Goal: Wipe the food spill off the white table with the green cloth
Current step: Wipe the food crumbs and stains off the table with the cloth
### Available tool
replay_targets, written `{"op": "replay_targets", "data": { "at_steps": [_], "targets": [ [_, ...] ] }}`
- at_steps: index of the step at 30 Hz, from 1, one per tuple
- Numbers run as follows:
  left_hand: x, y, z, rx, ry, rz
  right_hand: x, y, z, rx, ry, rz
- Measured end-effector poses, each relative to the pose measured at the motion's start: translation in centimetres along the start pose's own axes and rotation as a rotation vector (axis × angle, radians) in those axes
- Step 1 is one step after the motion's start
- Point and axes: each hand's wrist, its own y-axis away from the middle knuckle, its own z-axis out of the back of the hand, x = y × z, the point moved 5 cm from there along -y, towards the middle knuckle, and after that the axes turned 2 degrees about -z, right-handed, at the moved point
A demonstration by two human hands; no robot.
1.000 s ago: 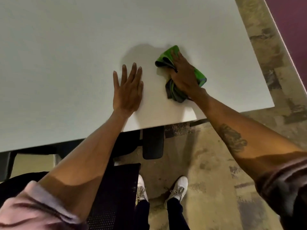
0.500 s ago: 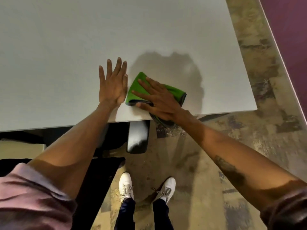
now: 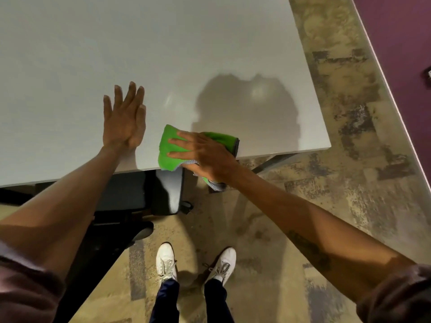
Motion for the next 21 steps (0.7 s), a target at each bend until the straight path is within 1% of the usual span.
{"op": "replay_targets", "data": {
  "at_steps": [4, 6, 12, 16, 21],
  "targets": [
    [0.4, 0.0, -0.2, -0.002, 0.004, -0.003, -1.9, 2.7, 1.4, 0.019, -0.030, 0.063],
    [0.5, 0.0, -0.3, -0.001, 0.013, 0.001, -3.3, 4.2, 2.2, 0.034, -0.067, 0.042],
    [0.4, 0.1, -0.1, 0.008, 0.018, 0.015, -8.2, 9.4, 4.8, 0.059, -0.046, -0.059],
    [0.1, 0.1, 0.2, 0.022, 0.005, 0.020, -9.5, 11.3, 5.7, 0.010, -0.083, -0.125],
    [-0.2, -0.2, 0.6, 0.031, 0.012, 0.031, -8.0, 10.7, 5.3, -0.073, -0.095, -0.186]
  ]
}}
